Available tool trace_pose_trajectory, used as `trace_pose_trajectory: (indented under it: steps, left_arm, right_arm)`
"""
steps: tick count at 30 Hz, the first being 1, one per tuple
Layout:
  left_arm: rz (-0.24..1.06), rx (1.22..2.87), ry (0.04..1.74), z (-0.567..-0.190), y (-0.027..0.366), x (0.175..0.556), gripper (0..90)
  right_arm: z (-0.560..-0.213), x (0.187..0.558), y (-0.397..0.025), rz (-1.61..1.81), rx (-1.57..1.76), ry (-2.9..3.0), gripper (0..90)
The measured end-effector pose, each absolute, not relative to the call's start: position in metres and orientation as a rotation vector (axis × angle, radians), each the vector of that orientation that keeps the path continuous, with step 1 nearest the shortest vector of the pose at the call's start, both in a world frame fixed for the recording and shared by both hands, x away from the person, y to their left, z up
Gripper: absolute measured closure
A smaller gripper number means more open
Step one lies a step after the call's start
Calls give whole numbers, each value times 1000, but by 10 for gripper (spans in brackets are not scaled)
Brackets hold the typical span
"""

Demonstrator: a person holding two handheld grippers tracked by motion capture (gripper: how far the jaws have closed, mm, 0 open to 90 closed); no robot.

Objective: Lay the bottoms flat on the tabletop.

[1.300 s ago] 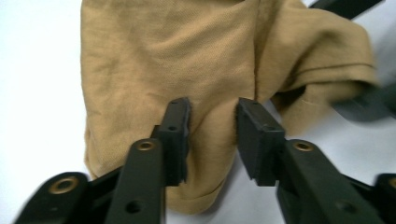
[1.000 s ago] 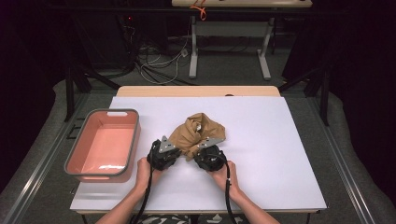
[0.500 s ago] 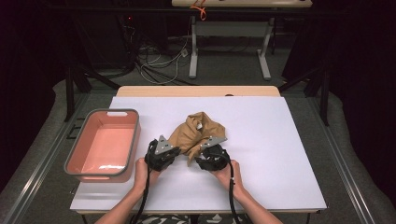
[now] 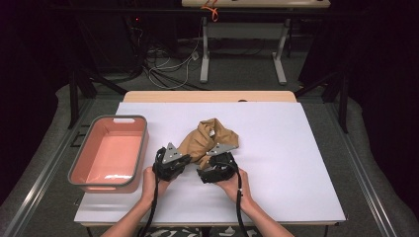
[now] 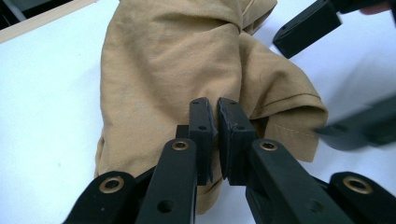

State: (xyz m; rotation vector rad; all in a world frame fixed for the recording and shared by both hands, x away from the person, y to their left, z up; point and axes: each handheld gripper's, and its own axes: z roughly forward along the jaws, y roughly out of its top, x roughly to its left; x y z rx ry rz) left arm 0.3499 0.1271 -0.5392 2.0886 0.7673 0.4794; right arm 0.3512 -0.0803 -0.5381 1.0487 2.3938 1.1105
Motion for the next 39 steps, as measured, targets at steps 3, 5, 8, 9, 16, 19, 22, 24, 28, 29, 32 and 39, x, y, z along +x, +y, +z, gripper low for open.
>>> trace_pose_trajectory:
  steps: [3,5,8,9,16,19,22,24,28,29,32,39]
  left_arm:
    - [483,2093,757,-539,127,350,838]
    - [475,2093,753,-540,126,350,834]
    - [472,2095,750,-540,126,350,833]
    - [472,2094,751,-540,127,350,834]
    - [488,2067,755,-538,130,349,836]
    - [504,2044,758,-536,133,348,839]
    - [514,2017,766,-534,136,348,842]
    - [526,2009,771,-532,137,347,846]
    - [533,1991,792,-532,140,348,847]
    - [533,1995,797,-532,140,348,847]
    - [530,2004,804,-534,141,350,841]
    - [534,2045,792,-535,135,350,677]
  right_arm:
    - [-541,354,-84,1093,1088,2377,462]
    - [-542,357,-88,1126,1099,2368,608]
    - [-543,358,-90,1144,1089,2372,750]
    - [-543,357,-90,1131,1085,2382,793]
    - [-542,354,-94,1111,1054,2402,884]
    - [-538,349,-100,1104,1041,2418,886]
    - [-534,340,-109,1093,1033,2430,888]
    - [-532,334,-116,1082,1027,2447,888]
    - [-530,323,-127,1045,1047,2477,889]
    - [-531,321,-129,1041,1052,2492,889]
    - [-533,320,-133,1015,1053,2516,880]
    - [-530,325,-137,1053,1050,2513,523]
